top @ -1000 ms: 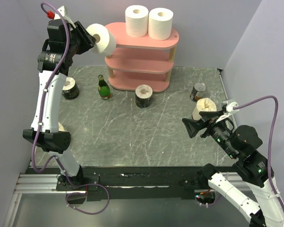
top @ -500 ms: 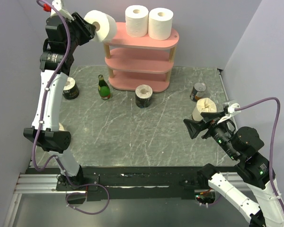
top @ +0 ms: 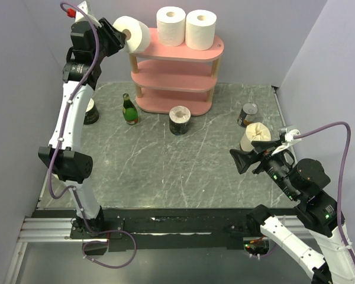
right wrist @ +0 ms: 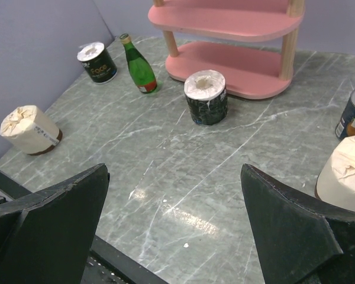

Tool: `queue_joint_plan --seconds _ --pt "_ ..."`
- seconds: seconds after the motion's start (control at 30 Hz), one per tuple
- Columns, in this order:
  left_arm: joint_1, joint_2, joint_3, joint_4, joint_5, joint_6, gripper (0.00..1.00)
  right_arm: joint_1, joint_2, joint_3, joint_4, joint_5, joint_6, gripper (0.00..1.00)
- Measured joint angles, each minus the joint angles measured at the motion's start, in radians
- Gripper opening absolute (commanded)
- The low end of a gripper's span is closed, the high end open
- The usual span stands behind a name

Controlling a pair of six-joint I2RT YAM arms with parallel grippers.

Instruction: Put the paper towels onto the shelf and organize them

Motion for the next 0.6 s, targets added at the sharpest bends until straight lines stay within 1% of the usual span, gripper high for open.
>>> queue_joint_plan --seconds 0.13,0.27,0.37,0.6 --pt "0.0 0.021 0.007 0.014 0.0 -0.01 0.44 0.0 0.0 0.002 -0.002 0.0 0.0 1.0" --pt "0.001 0.042 0.03 0.029 0.005 -0.012 0.5 0.0 0.0 0.007 -0.001 0.004 0.0 1.0" --pt "0.001 0.061 0.043 0.046 0.007 -0.017 0.51 0.0 0.0 0.007 -0.001 0.009 0.0 1.0" --pt "0.001 0.079 0.049 0.099 0.017 -0.028 0.65 0.0 0.0 0.007 -0.001 0.018 -0.001 1.0"
